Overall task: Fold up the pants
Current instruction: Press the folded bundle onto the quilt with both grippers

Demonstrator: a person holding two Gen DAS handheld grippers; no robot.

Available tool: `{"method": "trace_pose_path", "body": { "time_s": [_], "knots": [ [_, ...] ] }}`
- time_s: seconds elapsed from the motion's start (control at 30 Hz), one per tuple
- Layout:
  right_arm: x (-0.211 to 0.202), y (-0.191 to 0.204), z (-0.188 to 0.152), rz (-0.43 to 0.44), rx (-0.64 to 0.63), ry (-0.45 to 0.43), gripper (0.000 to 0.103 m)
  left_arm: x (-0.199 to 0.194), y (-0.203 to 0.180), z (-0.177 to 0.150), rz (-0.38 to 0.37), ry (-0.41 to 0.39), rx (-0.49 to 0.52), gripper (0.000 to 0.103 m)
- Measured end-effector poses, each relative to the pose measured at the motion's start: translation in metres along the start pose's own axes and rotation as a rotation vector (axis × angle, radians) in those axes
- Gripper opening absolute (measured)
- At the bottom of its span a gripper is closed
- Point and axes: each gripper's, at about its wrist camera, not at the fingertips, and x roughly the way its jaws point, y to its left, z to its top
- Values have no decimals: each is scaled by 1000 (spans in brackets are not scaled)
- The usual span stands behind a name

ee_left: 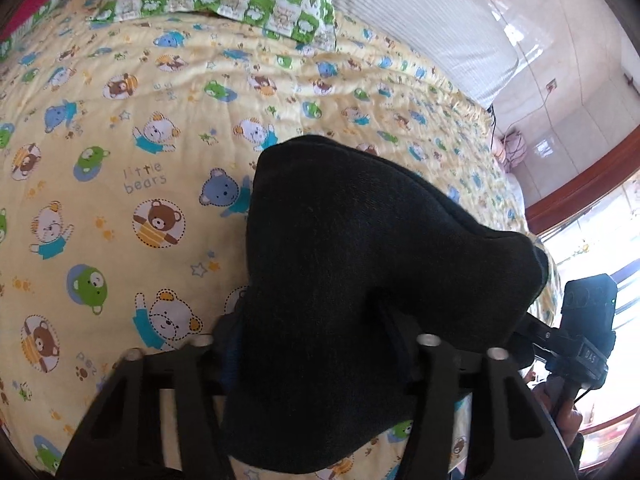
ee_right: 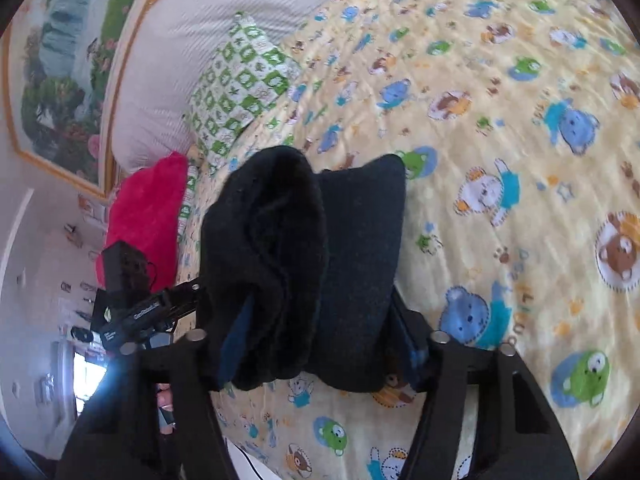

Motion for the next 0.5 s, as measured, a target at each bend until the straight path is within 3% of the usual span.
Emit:
{"method": "trace_pose_path", "body": {
  "time_s": [0.1, 0.2, 0.5],
  "knots": [
    [-4, 6, 3, 23, -27, -6, 50, -8, -3, -1, -2, -22, -4, 33],
    [-6, 12, 6, 20, -55, -7, 48, -18, -10, -3, 12, -46, 0, 29],
    [-9, 39, 30, 36, -153, -26, 46, -55, -24, 2, 65, -148, 23, 26]
  ]
}}
